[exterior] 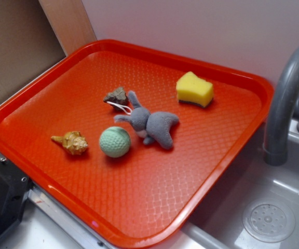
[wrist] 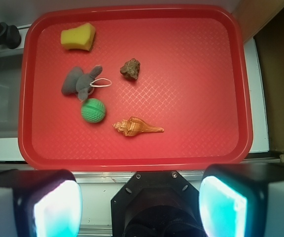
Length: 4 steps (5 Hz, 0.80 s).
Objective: Grab the green ball.
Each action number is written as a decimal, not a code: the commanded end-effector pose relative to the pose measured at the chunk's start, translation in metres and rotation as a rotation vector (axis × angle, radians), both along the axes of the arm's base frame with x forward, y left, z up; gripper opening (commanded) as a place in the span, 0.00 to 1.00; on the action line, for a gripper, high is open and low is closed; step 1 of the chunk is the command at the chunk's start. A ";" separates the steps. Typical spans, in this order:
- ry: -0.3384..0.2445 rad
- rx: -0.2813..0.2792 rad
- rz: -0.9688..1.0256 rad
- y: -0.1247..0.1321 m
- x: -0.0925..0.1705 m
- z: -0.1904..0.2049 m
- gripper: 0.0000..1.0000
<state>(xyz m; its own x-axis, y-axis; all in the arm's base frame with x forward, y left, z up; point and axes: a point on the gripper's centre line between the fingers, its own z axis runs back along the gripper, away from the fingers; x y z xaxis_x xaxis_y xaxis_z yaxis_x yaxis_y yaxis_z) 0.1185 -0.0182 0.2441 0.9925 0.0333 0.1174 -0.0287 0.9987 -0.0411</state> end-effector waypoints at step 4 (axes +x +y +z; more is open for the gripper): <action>-0.084 0.006 -0.437 -0.084 0.044 -0.113 1.00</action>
<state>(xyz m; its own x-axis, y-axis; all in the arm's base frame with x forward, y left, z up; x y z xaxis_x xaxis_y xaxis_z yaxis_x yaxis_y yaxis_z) 0.1647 -0.0953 0.1226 0.9109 -0.3789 0.1632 0.3860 0.9224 -0.0128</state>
